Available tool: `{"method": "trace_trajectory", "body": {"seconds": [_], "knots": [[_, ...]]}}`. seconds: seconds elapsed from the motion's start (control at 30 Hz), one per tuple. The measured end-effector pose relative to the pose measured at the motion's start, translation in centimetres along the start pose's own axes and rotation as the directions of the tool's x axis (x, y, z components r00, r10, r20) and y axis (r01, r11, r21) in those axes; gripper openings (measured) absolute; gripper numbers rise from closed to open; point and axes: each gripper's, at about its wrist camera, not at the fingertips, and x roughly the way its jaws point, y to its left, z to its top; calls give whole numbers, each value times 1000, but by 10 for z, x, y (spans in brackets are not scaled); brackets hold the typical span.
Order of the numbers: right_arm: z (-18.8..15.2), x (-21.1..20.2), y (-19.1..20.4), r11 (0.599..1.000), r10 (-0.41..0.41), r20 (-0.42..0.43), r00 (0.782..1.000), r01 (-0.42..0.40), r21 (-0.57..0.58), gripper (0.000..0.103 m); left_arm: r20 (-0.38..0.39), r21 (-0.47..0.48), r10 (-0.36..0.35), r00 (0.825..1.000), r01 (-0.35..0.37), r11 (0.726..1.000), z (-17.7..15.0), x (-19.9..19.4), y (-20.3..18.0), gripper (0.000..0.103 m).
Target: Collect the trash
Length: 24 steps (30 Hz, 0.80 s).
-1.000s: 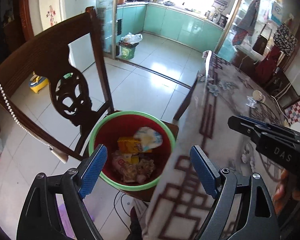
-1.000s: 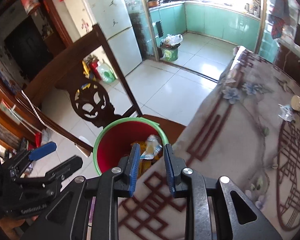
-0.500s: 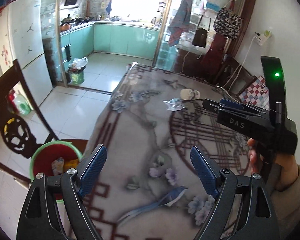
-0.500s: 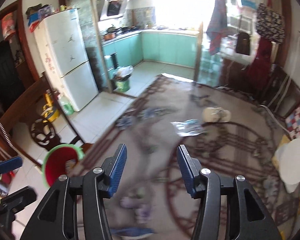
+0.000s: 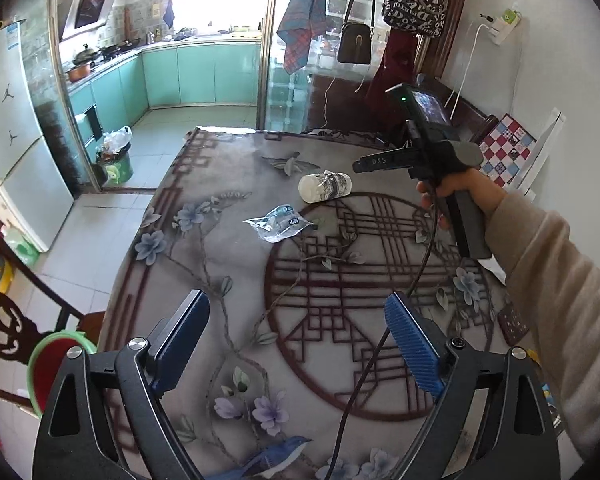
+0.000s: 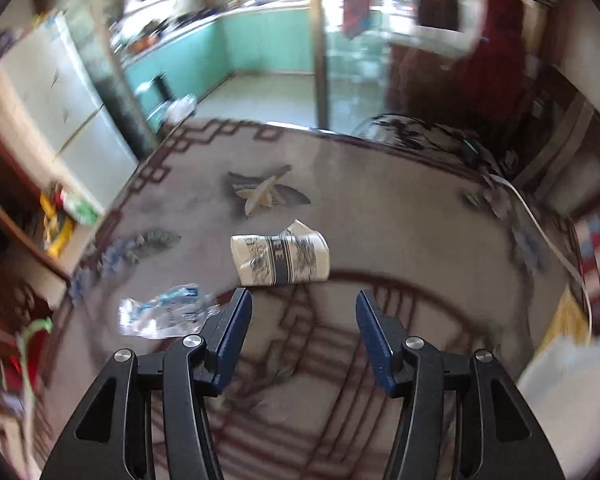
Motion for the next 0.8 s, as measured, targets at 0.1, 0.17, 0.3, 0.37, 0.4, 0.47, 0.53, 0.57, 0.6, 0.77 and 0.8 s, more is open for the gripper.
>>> {"method": "trace_trajectory", "body": {"seconds": [0.1, 0.17, 0.3, 0.37, 0.4, 0.47, 0.53, 0.57, 0.6, 0.77, 0.8], "knots": [[19, 26, 8, 965, 24, -64, 998, -40, -258, 53, -20, 17, 39, 999, -39, 999, 10, 21, -2, 92], [27, 39, 9, 918, 42, -117, 992, -84, -388, 53, -42, 17, 62, 997, -61, 998, 17, 39, 1, 93], [37, 60, 16, 831, 110, -219, 970, -210, -515, 53, -88, 15, 89, 992, -88, 996, 28, 80, 5, 93], [37, 73, 25, 776, 116, -287, 951, -267, -572, 53, -110, 9, 94, 990, -93, 996, 32, 98, 7, 93], [32, 78, 31, 749, 107, -320, 941, -288, -597, 53, -118, 4, 92, 989, -92, 996, 33, 106, 9, 93], [27, 93, 38, 696, 62, -354, 933, -295, -655, 55, -132, 5, 94, 987, -94, 996, 37, 120, 9, 93], [26, 95, 43, 654, 45, -302, 952, -256, -712, 59, -148, 21, 93, 985, -91, 996, 39, 137, 8, 93], [26, 97, 44, 654, 40, -292, 956, -246, -715, 59, -153, 33, 97, 983, -93, 995, 42, 146, 8, 93], [26, 99, 47, 653, 24, -273, 962, -221, -724, 59, -154, 46, 98, 983, -92, 995, 44, 154, 7, 93], [10, 105, 58, 544, -77, -145, 986, -81, -835, 61, -155, 114, 119, 981, -102, 988, 58, 197, 4, 93], [11, 106, 57, 551, -79, -131, 988, -66, -832, 61, -160, 129, 119, 980, -99, 987, 60, 206, 4, 93]]}}
